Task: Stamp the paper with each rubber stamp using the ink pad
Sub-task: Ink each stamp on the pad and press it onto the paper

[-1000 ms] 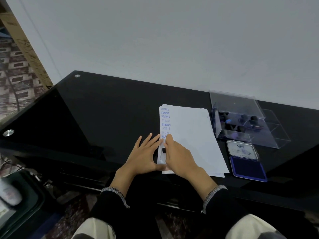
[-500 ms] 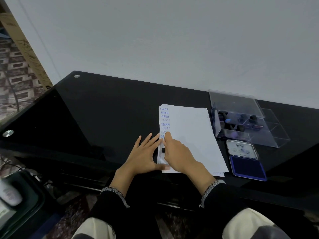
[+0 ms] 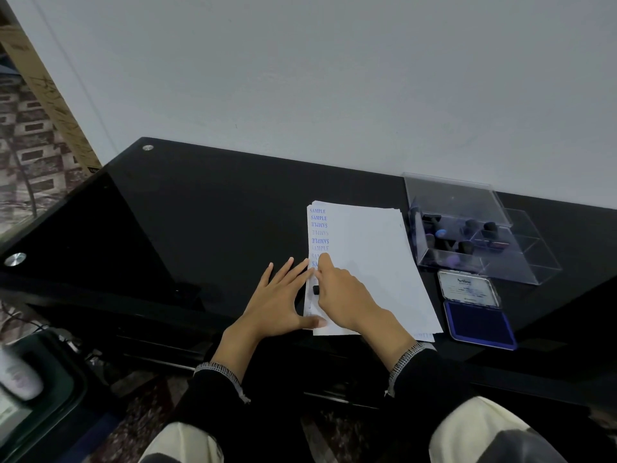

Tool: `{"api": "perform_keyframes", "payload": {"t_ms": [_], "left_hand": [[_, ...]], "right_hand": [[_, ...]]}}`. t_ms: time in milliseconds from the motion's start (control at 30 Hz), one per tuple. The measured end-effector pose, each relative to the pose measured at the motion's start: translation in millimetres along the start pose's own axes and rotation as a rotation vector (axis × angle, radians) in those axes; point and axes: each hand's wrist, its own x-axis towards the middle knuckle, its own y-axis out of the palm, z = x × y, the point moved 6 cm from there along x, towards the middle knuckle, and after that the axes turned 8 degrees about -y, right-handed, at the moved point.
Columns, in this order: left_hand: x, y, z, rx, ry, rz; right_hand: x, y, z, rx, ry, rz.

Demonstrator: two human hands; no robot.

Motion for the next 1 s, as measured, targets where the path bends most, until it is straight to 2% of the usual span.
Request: {"api": "perform_keyframes", "payload": {"t_ms": [200,433,733,1000], "left_hand": [[0,0,4,-0.078,-0.005,-0.021],[0,0,4,-0.078,-0.001,-0.03],[-1,0,3,-0.059,-0.007,-0.025],[0,1,5,-0.046,-0.005,-0.03]], "right_hand": [[-14,5,2,-0.031,-0.023,-0.042],[2,-1,0,-0.01,-0.015,0.01],[-18,10,1,-0.068,-0.005,-0.1],[1,1,-1,-0.033,-0.007,0.032]]}}
